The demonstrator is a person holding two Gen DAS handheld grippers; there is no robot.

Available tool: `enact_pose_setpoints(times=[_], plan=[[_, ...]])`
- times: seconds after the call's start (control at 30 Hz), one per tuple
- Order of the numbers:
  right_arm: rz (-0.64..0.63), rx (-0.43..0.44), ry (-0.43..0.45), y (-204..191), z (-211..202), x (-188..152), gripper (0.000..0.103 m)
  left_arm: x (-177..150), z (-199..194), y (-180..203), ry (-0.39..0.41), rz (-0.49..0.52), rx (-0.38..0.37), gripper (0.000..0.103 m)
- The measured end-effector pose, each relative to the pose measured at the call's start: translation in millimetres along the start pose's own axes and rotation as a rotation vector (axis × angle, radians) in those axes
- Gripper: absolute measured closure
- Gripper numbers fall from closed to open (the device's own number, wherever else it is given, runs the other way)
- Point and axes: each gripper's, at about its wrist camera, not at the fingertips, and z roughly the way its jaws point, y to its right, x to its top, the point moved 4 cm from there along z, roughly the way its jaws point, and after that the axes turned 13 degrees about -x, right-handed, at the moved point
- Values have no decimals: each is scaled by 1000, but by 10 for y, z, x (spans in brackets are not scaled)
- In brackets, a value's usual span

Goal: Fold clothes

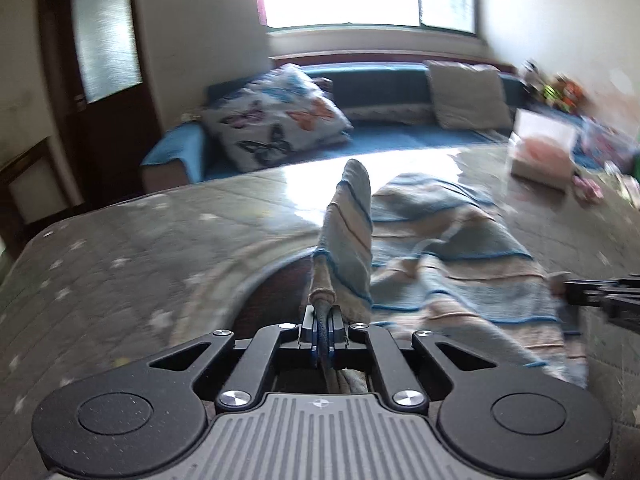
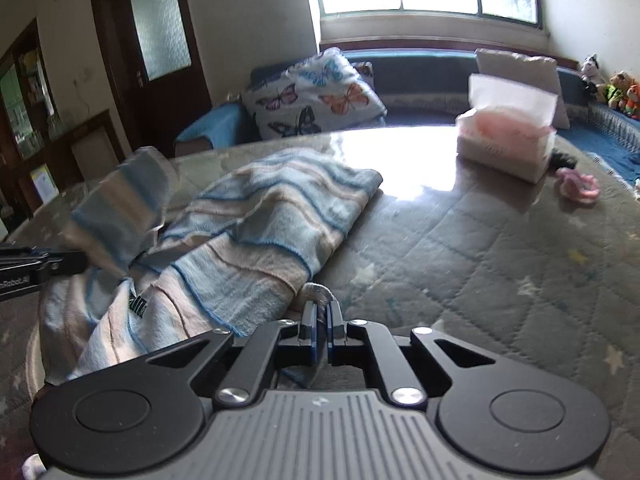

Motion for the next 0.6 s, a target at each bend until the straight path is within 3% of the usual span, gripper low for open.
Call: enact_pose_setpoints(times=[0.3, 0.43, 0.6], plan=[[47, -85, 114, 367, -552, 84, 100, -242, -636, -716, 52, -177, 134, 99], [82, -134, 157, 640, -787, 96, 100, -455, -824, -871, 20, -235, 150, 99], [109, -192, 196, 985, -1163, -18, 100, -794, -1043, -777, -64, -225, 135, 99]])
